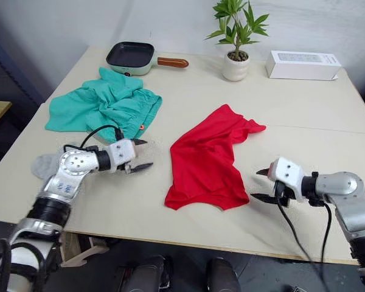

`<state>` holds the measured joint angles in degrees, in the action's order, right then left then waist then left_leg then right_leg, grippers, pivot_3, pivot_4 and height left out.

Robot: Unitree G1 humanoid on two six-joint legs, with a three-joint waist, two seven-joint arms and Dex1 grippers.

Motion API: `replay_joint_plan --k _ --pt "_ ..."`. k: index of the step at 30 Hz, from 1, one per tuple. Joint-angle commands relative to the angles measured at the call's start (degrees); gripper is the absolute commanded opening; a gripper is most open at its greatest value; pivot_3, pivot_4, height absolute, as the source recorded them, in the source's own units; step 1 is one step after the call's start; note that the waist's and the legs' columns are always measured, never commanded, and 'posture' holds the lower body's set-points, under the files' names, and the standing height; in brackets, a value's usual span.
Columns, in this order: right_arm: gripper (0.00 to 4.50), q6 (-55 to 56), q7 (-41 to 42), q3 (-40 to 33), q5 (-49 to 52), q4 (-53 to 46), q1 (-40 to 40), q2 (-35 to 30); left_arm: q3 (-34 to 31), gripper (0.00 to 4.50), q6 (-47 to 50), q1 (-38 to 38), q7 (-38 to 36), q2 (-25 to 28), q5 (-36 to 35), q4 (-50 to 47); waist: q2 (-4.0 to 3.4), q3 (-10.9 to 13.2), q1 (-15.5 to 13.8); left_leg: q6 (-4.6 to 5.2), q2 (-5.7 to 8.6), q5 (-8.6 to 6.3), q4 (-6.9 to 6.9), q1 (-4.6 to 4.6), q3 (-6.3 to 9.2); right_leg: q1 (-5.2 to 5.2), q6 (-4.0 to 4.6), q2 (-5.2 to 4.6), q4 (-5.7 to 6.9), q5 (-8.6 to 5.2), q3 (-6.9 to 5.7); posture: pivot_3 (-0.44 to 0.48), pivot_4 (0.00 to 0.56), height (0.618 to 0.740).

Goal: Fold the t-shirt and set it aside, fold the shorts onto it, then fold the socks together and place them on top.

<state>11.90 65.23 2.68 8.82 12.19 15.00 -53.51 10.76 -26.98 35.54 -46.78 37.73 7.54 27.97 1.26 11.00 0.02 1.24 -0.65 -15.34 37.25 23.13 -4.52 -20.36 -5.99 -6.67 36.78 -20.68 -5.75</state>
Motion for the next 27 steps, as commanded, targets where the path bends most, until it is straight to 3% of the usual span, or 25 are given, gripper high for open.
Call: replay_joint_plan --k 1,6,8,11,19,26,27 --pt "4.5 23.1 -0.1 2.1 -6.5 9.9 4.3 1.4 4.8 4.47 -16.9 0.9 0.1 0.0 5.2 5.9 -0.03 0.0 0.1 0.01 -0.01 0.0 0.01 0.0 -0.01 0.0 0.0 -0.01 0.01 0.0 0.01 0.0 0.15 0.74" --pt "4.5 40.5 -2.5 6.7 -12.6 21.3 10.7 5.7 8.9 4.47 -27.0 4.7 2.0 -3.8 9.3 12.8 0.0 0.0 0.1 0.01 -0.06 0.0 0.06 -0.4 0.03 0.46 0.0 0.01 0.01 0.0 -0.04 0.0 0.15 0.74" --pt "4.5 44.7 -3.4 8.0 -13.9 24.0 12.7 7.6 10.2 4.47 -30.4 5.7 1.7 -5.3 9.7 14.7 0.06 -0.1 0.2 0.03 -0.07 -0.07 -0.09 -0.98 0.04 1.08 0.0 0.01 -0.23 0.0 -0.05 0.0 0.15 0.74" --pt "4.5 50.2 -4.6 9.9 -15.4 27.7 14.9 9.5 11.9 4.47 -33.4 7.2 1.4 -7.5 9.9 17.5 0.04 -0.2 0.3 0.0 -0.14 -0.12 -0.08 -1.02 0.06 1.11 0.01 0.02 -0.23 0.0 -0.03 0.0 0.15 0.74" --pt "4.5 55.0 -5.0 13.1 -13.9 31.2 17.1 10.0 15.4 4.47 -37.7 10.1 0.4 -10.2 10.8 21.0 0.05 -0.2 0.2 0.0 -0.16 -0.13 -0.05 -1.03 0.06 1.11 0.01 0.03 -0.18 0.0 -0.07 0.0 0.15 0.74" --pt "4.5 54.7 -1.8 15.8 -9.9 27.8 12.5 5.3 17.2 4.47 -38.6 10.2 -3.4 -10.3 8.2 22.0 0.03 -0.2 0.0 0.08 -0.16 -0.2 -0.08 -1.02 0.15 1.22 0.01 0.02 -0.14 0.0 -0.15 0.0 0.15 0.74" --pt "4.5 54.2 -1.8 15.8 -9.6 27.1 11.9 4.9 17.3 4.07 -38.4 10.2 -3.6 -10.4 8.0 22.0 0.02 -0.2 0.0 0.09 -0.16 -0.22 -0.06 -1.02 0.2 1.3 0.01 0.02 -0.19 0.0 -0.17 0.0 0.15 0.74"
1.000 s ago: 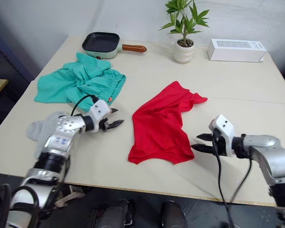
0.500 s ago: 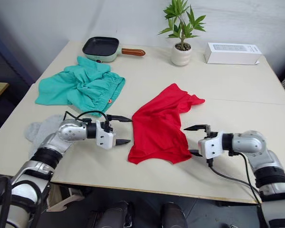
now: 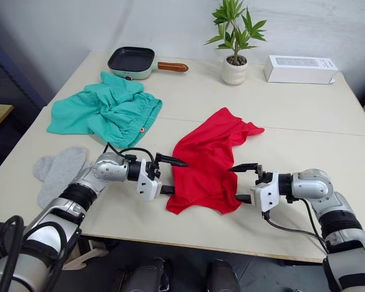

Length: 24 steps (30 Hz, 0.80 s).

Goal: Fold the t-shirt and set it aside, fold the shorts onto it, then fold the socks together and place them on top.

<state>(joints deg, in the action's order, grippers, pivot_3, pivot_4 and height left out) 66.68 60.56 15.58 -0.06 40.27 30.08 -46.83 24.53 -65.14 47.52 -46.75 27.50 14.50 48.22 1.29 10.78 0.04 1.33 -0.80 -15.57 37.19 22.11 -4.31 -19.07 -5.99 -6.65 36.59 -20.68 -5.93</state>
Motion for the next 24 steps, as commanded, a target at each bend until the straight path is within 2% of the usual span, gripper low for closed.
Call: replay_joint_plan --k 1,7,12,19,20,22,24 --pt "4.5 -0.8 3.0 3.0 -0.5 -1.5 -3.9 -2.4 3.7 3.85 -0.2 -1.9 -3.8 -0.3 0.9 1.7 -0.01 0.0 0.0 0.01 0.0 -0.01 0.01 -0.01 0.06 0.08 0.0 0.0 -0.07 0.0 -0.01 0.0 0.15 0.74" --pt "4.5 -0.7 3.2 3.2 0.4 -2.6 -6.3 -5.0 4.4 1.95 0.4 -2.4 -5.3 -0.5 -0.3 1.2 -0.01 0.0 -0.2 0.0 0.02 -0.07 0.08 -0.01 0.5 0.46 0.0 -0.01 -0.48 0.0 -0.03 0.0 0.15 0.74" --pt "4.5 -4.0 2.9 5.3 1.1 -8.9 -8.8 -2.7 5.1 0.42 1.6 -2.3 -5.8 -2.0 0.0 1.1 -0.17 -0.3 -0.1 0.01 0.04 -0.1 0.06 -0.05 0.58 0.59 0.01 0.0 -0.63 0.0 -0.09 0.0 0.15 0.74" --pt "4.5 -6.8 3.3 6.2 -0.1 -11.5 -9.7 -2.5 5.1 0.42 2.8 -2.3 -7.4 -2.5 0.1 1.1 -0.54 -0.7 0.0 0.01 0.04 -0.12 0.02 -0.24 0.55 0.71 0.01 0.02 -0.68 0.0 -0.06 0.0 0.15 0.74" --pt "4.5 -7.2 3.6 6.3 -0.2 -11.8 -10.0 -2.8 5.2 0.08 3.3 -2.7 -8.5 -2.3 -0.7 0.9 -0.55 -0.8 0.0 0.02 0.04 -0.13 0.02 -0.26 0.55 0.72 0.01 0.02 -0.68 0.0 -0.04 0.0 0.15 0.74" --pt "4.5 -7.7 4.1 6.5 -0.2 -12.3 -10.4 -3.1 5.1 0.02 3.9 -3.5 -10.1 -1.9 -2.3 0.3 -0.59 -0.9 0.0 0.04 0.04 -0.19 0.02 -0.29 0.55 0.74 0.01 0.02 -0.69 0.0 -0.03 0.0 0.15 0.74" --pt "4.1 -8.1 4.1 6.5 -0.1 -12.7 -10.7 -3.2 4.9 0.0 4.5 -4.2 -11.0 -1.5 -3.3 -0.6 -0.61 -0.9 0.1 0.05 0.04 -0.24 -0.02 -0.38 0.54 0.82 0.02 0.02 -0.72 -0.01 -0.02 0.0 0.15 0.74"
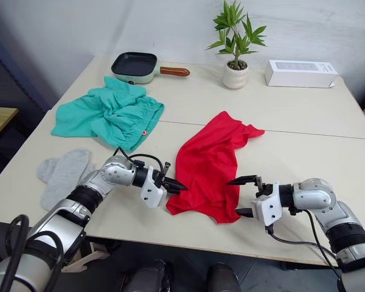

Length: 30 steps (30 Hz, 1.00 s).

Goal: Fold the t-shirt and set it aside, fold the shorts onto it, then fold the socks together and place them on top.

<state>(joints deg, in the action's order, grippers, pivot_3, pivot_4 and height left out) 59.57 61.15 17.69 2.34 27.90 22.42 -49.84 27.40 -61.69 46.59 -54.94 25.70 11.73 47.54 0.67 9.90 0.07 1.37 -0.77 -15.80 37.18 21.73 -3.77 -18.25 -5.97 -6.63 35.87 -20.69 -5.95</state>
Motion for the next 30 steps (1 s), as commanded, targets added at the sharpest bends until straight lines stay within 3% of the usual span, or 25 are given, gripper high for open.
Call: replay_joint_plan --k 1,5,12,21,26,30 --pt "3.92 -1.6 3.6 4.3 -2.4 -0.6 -3.2 -0.1 1.8 0.0 1.5 -3.7 -3.3 0.6 -1.2 -0.5 0.0 0.0 0.1 -0.02 -0.01 -0.04 -0.03 -0.08 0.0 0.09 0.02 0.0 -0.02 -0.01 0.0 0.0 0.15 0.74" --pt "2.48 -3.1 3.1 3.6 -3.4 -1.3 -3.3 -0.1 0.4 0.0 4.5 -5.2 -4.1 1.4 -3.5 -2.9 -0.01 0.0 0.2 -0.07 -0.1 -0.28 -0.06 -0.55 0.02 0.61 0.17 0.04 -0.2 -0.11 -0.03 0.0 0.15 0.74" --pt "0.07 -4.2 1.5 2.3 -4.0 -1.3 -3.2 0.1 -2.5 0.0 9.5 -8.5 -4.1 3.1 -6.3 -8.6 -0.05 0.0 1.4 -0.07 -0.15 -0.3 -0.05 -0.54 0.03 0.62 0.18 0.05 -0.23 -0.11 -0.02 0.0 0.15 0.74" --pt "0.02 -7.3 1.4 -0.1 -0.3 -5.1 -3.3 -2.0 -6.4 0.0 17.5 -13.2 -4.8 5.5 -10.8 -16.9 -0.19 0.2 1.6 -0.08 -0.16 -0.31 -0.07 -0.53 0.04 0.6 0.18 0.04 -0.24 -0.11 0.01 0.0 0.15 0.74" --pt "0.02 -13.9 5.5 -2.5 5.7 -11.1 -6.3 -7.7 -9.7 0.0 24.7 -17.3 -6.7 8.9 -15.4 -24.4 -0.44 0.4 1.4 -0.04 -0.14 -0.35 -0.08 -0.38 0.07 0.47 0.18 -0.02 -0.28 -0.11 0.01 0.0 0.15 0.74" --pt "0.02 -25.7 11.0 -4.4 12.8 -19.0 -11.7 -13.9 -11.4 0.0 28.6 -21.3 -8.7 12.4 -18.1 -31.1 -0.58 0.6 1.2 -0.04 -0.15 -0.36 -0.09 -0.22 0.11 0.32 0.18 -0.02 -0.32 -0.11 -0.01 0.0 0.15 0.74"
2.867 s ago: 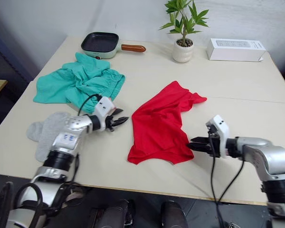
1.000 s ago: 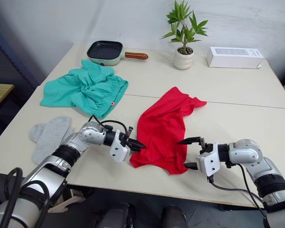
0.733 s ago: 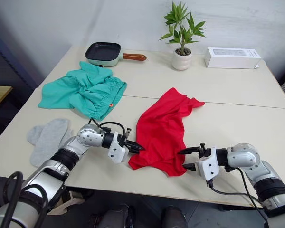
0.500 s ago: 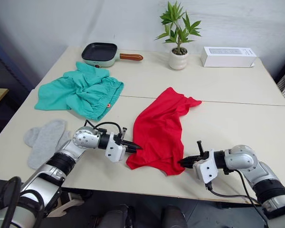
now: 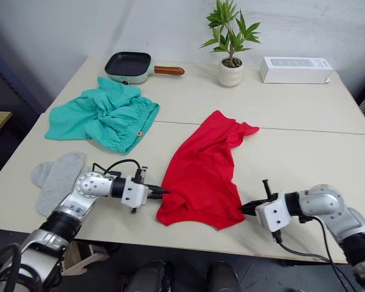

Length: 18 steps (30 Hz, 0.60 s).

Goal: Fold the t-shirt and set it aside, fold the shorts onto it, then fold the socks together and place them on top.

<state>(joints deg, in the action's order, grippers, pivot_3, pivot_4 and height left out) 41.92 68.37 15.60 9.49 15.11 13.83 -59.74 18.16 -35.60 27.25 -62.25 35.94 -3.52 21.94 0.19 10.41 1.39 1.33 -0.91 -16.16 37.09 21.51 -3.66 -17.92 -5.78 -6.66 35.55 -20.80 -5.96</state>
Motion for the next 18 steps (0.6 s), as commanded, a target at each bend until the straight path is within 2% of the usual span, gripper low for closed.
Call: replay_joint_plan --k 1,10,12,18 --pt "0.02 -12.1 4.9 -3.0 7.5 -9.3 -4.9 -5.7 -2.5 0.0 3.9 -3.1 -1.6 2.8 -3.5 -7.6 -0.13 0.1 -0.2 0.02 0.0 -0.01 0.01 0.03 0.01 0.0 0.0 -0.02 -0.02 0.0 0.0 0.0 0.15 0.74" --pt "0.02 -41.7 9.5 -7.6 18.5 -31.4 -16.3 -16.7 -2.1 0.0 17.9 -11.0 -5.6 7.6 -7.5 -25.2 -0.65 0.6 -1.0 0.31 -0.02 -0.26 -0.02 0.22 0.08 -0.2 0.06 -0.07 -0.12 -0.03 0.02 0.0 0.15 0.74" --pt "0.02 -48.8 10.8 -9.5 21.9 -35.4 -18.3 -19.7 -1.5 0.0 19.3 -12.0 -7.1 8.0 -8.6 -28.3 -0.72 0.7 -1.3 0.27 -0.02 -0.18 0.08 0.77 0.08 -0.74 0.06 -0.07 -0.03 -0.03 0.02 0.0 0.15 0.74" --pt "0.02 -60.0 13.3 -15.5 27.6 -41.2 -23.4 -22.3 -0.7 0.0 23.1 -13.6 -9.9 9.5 -7.7 -31.7 -0.71 0.7 -1.7 0.07 0.0 -0.05 0.05 0.88 0.19 -0.74 0.06 -0.07 -0.14 -0.03 -0.12 0.0 0.15 0.74"
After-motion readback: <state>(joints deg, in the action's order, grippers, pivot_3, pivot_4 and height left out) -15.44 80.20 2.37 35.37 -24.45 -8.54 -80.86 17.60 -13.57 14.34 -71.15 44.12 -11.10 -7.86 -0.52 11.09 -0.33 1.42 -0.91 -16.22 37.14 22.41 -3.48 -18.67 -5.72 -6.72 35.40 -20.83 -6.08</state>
